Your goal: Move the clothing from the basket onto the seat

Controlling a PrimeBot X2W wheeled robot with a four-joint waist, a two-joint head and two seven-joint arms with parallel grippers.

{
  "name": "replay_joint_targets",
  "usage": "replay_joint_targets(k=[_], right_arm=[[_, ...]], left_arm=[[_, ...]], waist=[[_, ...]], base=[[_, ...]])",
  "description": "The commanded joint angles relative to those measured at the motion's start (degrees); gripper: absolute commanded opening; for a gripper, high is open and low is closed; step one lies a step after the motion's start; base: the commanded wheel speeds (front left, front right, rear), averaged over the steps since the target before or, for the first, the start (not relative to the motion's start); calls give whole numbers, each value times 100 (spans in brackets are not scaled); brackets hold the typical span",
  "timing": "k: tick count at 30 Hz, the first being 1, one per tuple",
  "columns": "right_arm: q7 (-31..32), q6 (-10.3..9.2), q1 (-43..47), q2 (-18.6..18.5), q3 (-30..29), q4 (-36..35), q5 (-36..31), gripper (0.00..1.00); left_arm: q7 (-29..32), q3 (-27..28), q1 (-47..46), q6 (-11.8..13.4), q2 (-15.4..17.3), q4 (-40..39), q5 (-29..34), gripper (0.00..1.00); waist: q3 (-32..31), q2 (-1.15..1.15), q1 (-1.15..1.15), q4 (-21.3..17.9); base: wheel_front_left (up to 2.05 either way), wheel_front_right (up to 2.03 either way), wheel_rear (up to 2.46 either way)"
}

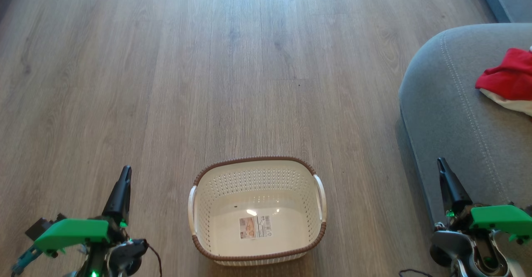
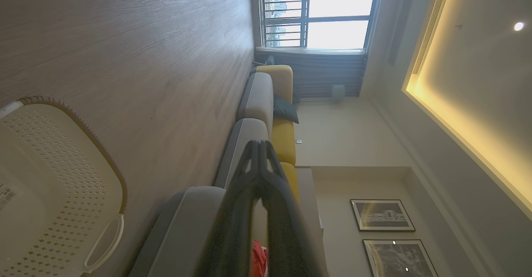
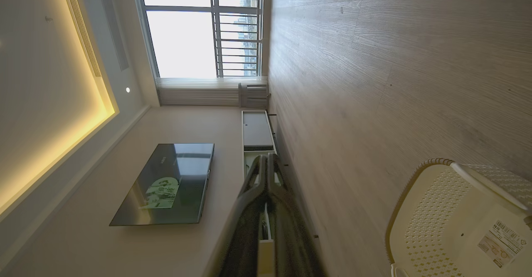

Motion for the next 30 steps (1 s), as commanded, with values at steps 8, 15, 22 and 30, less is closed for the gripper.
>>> replay_joint_targets(k=[8, 15, 22, 30], right_arm=[[33, 3, -322, -20, 99, -223, 31, 0], [33, 3, -322, -20, 99, -223, 32, 0], [33, 3, -322, -20, 99, -223, 32, 0], [32, 3, -322, -20, 99, -223, 32, 0]], left_arm=[[43, 198, -271, -54, 47, -171, -32, 0], [43, 198, -271, -54, 47, -171, -32, 0], [43, 197, -271, -54, 47, -171, -32, 0], [43, 197, -271, -54, 47, -171, -32, 0]], waist=[[0, 0, 0, 0], [0, 0, 0, 0], [0, 0, 0, 0], [0, 0, 0, 0]], base=[[0, 0, 0], [0, 0, 0], [0, 0, 0], [0, 0, 0]])
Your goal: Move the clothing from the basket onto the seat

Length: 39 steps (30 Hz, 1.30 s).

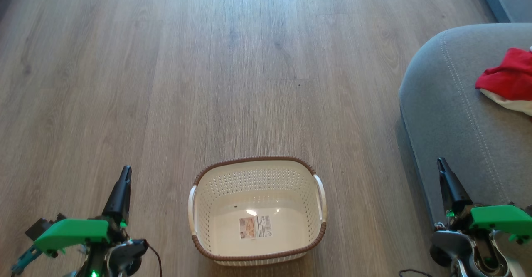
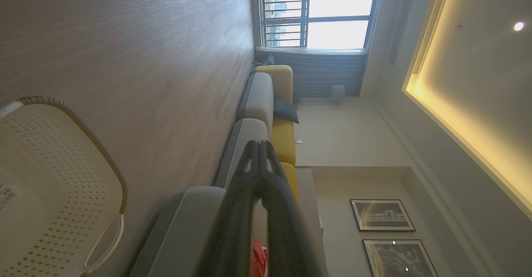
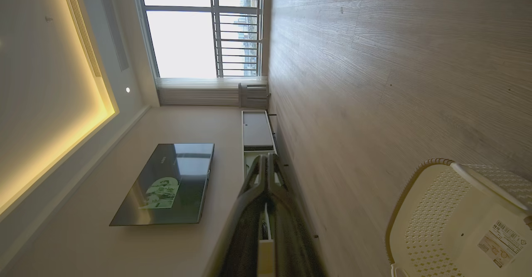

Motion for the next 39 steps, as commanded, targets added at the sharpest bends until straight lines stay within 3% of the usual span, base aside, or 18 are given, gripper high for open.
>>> replay_joint_targets(k=[1, 39], right_arm=[[32, 3, -321, -20, 99, -223, 32, 0], [32, 3, -321, -20, 100, -223, 33, 0]], left_arm=[[43, 197, -271, -54, 47, -171, -32, 0], [42, 197, -270, -54, 47, -171, -32, 0]], waist=[[0, 0, 0, 0], [0, 0, 0, 0]], base=[[0, 0, 0], [0, 0, 0]])
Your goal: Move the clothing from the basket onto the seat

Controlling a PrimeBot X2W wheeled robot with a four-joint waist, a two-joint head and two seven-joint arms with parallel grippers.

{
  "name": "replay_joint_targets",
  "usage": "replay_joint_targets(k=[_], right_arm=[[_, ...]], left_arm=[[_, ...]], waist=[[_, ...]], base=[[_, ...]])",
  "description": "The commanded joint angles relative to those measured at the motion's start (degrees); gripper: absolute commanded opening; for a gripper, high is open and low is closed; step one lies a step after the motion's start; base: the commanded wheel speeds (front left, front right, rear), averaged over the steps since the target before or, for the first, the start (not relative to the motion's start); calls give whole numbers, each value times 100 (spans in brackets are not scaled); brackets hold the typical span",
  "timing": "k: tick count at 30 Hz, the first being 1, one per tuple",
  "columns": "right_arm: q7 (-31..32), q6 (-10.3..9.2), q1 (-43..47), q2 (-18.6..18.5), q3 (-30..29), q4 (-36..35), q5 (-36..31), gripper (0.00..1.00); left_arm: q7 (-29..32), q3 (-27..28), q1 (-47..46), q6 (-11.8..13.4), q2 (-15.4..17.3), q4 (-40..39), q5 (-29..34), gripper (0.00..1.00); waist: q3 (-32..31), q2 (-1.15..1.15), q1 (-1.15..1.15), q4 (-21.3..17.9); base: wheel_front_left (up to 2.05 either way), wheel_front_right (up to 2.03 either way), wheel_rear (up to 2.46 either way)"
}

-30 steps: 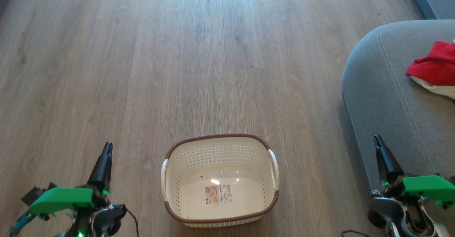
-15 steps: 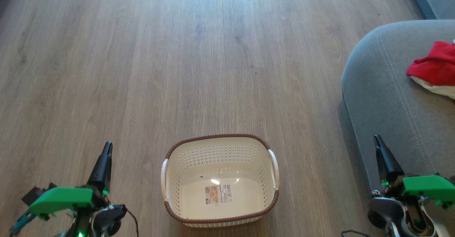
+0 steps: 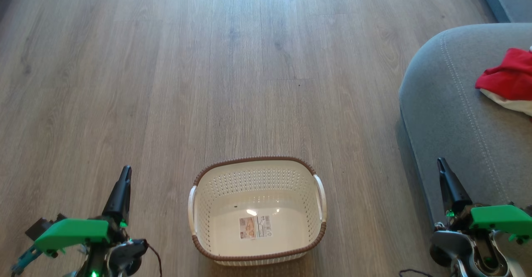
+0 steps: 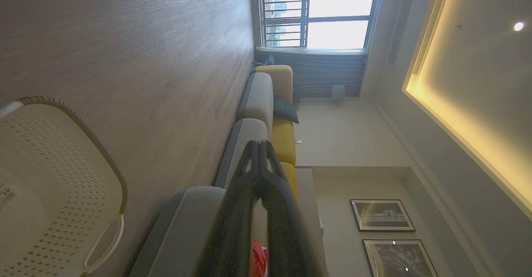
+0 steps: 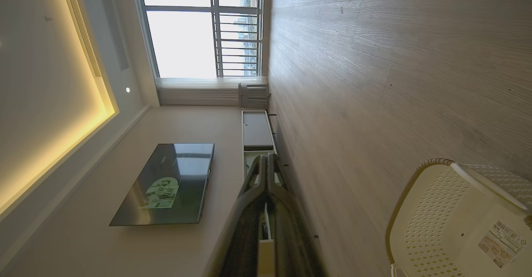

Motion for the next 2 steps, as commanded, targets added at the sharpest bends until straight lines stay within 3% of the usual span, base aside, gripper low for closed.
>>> replay_joint_targets(k=[1, 2], right_arm=[[32, 3, -321, -21, 100, -223, 33, 0], [32, 3, -321, -21, 100, -223, 33, 0]], left_arm=[[42, 197, -270, -54, 47, -171, -32, 0], [42, 197, -270, -54, 47, -171, -32, 0]], waist=[[0, 0, 0, 0], [0, 0, 0, 0]], base=[[0, 0, 0], [0, 0, 0]])
